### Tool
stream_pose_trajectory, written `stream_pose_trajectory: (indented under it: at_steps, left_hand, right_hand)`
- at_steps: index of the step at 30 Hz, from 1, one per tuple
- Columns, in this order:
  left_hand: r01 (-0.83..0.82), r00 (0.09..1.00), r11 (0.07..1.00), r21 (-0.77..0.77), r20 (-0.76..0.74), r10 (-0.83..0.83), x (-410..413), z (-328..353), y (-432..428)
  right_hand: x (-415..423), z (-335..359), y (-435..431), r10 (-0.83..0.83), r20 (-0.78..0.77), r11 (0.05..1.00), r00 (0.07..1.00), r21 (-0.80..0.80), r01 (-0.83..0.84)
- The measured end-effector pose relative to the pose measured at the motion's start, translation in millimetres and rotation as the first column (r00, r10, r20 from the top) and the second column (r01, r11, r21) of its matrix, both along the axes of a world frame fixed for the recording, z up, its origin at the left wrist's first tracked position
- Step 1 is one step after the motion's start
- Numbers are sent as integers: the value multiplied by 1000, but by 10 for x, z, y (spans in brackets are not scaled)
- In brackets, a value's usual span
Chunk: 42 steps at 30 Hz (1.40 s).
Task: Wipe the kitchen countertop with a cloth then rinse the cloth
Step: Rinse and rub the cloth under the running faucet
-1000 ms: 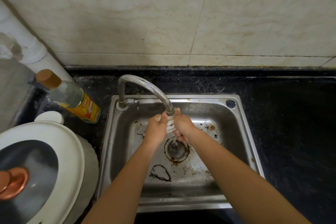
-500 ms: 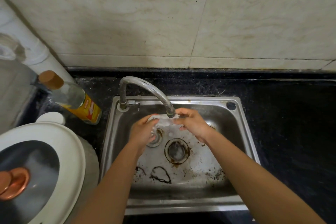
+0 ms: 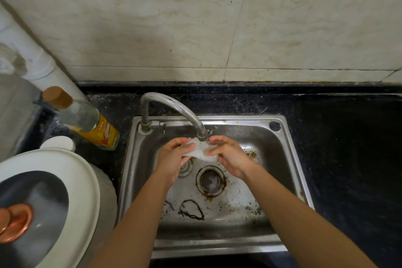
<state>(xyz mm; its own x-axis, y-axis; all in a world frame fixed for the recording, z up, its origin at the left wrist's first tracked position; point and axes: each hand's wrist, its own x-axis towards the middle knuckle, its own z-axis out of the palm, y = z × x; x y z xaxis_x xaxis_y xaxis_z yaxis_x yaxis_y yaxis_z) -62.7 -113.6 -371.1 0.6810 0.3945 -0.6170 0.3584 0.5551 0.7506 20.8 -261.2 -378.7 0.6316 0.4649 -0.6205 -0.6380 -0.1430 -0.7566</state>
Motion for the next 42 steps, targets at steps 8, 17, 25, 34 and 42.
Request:
stream_pose_trajectory:
  at_steps: [8, 17, 25, 34, 42]
  left_hand:
    - [202, 979, 978, -45, 14, -201, 49, -9, 15]
    - [167, 983, 970, 175, -107, -150, 223, 43, -225]
    - [230, 969, 944, 237, -145, -200, 219, 16, -217]
    - [290, 946, 910, 297, -234, -225, 201, 63, -328]
    - [294, 951, 854, 429, -223, -215, 149, 45, -337]
  right_hand:
    - [105, 111, 37, 264, 253, 950, 931, -235, -206]
    - [57, 167, 16, 302, 142, 950, 943, -129, -285]
    - [30, 202, 25, 526, 454, 829, 719, -462, -314]
    - [-75, 148, 185, 395, 486, 891, 779, -409, -197]
    - [-131, 171, 287, 245, 327, 881, 913, -468, -69]
